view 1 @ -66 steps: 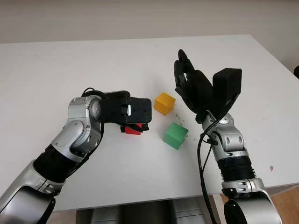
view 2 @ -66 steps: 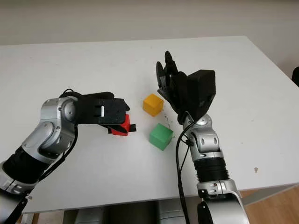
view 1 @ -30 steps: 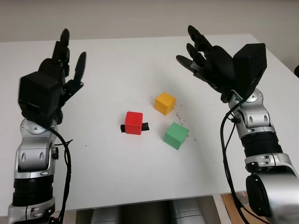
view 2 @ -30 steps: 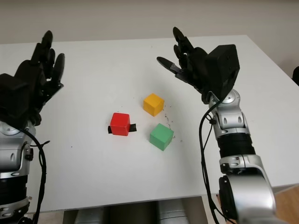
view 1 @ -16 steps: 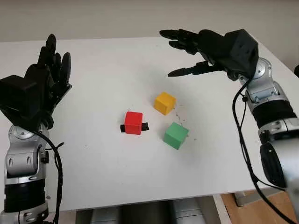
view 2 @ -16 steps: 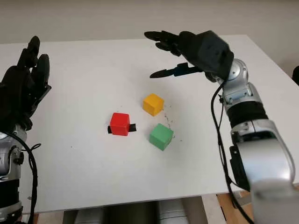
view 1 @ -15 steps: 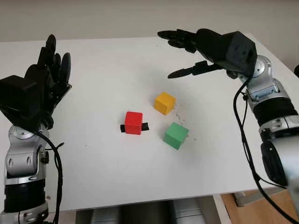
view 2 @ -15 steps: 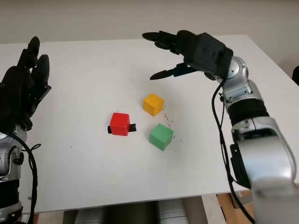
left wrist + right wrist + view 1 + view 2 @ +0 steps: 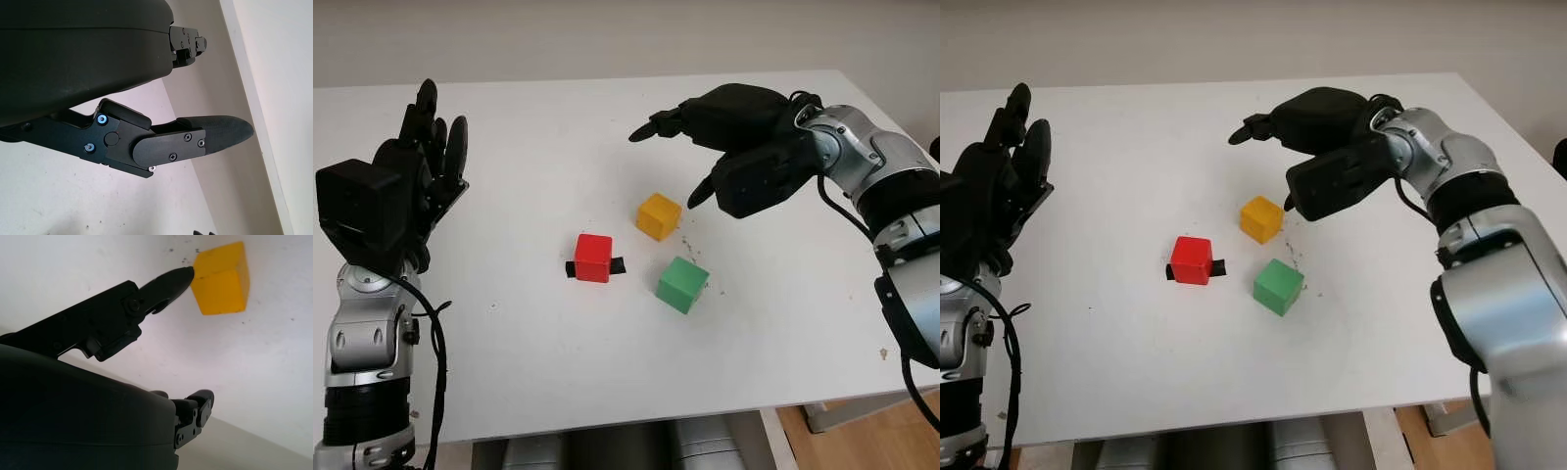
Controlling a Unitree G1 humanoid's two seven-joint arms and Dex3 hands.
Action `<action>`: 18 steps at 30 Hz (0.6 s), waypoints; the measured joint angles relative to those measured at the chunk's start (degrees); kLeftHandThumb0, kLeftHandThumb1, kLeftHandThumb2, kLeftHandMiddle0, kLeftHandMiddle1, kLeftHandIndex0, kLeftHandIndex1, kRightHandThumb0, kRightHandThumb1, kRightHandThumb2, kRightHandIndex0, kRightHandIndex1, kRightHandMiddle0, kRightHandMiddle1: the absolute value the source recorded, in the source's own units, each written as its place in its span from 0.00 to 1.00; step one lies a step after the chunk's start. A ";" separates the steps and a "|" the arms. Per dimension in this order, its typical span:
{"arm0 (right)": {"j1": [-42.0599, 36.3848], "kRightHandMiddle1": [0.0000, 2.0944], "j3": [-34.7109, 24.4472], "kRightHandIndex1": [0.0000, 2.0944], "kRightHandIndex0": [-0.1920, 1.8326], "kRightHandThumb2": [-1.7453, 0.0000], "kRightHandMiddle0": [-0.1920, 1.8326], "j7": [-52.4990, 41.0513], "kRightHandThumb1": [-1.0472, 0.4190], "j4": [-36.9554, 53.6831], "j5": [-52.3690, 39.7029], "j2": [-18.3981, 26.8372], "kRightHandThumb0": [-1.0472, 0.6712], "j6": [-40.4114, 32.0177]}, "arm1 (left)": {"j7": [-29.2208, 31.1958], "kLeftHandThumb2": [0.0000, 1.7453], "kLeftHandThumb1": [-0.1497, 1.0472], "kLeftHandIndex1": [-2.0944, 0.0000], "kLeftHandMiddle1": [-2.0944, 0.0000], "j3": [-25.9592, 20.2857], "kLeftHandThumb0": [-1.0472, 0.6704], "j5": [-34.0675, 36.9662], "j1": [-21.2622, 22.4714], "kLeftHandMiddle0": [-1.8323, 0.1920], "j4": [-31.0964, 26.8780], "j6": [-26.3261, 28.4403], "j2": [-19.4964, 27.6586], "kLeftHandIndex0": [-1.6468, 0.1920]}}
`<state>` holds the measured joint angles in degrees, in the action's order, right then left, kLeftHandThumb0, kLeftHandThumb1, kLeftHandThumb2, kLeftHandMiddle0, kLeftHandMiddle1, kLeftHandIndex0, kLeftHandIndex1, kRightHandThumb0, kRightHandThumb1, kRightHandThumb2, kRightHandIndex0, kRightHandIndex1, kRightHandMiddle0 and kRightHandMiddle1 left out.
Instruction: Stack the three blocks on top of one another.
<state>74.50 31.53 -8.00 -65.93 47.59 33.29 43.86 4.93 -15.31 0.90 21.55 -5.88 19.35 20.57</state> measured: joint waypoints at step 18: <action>0.30 0.08 8.31 0.04 0.24 0.97 0.28 18.14 0.18 -4.64 8.41 -1.45 0.29 3.22 | -1.19 0.34 1.00 0.97 0.97 1.28 0.18 -1.60 -0.01 0.91 0.00 -0.15 0.01 0.92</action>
<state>74.80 39.84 10.14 -70.57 56.00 31.83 47.08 3.74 -14.03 -0.70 21.54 -5.88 19.19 20.58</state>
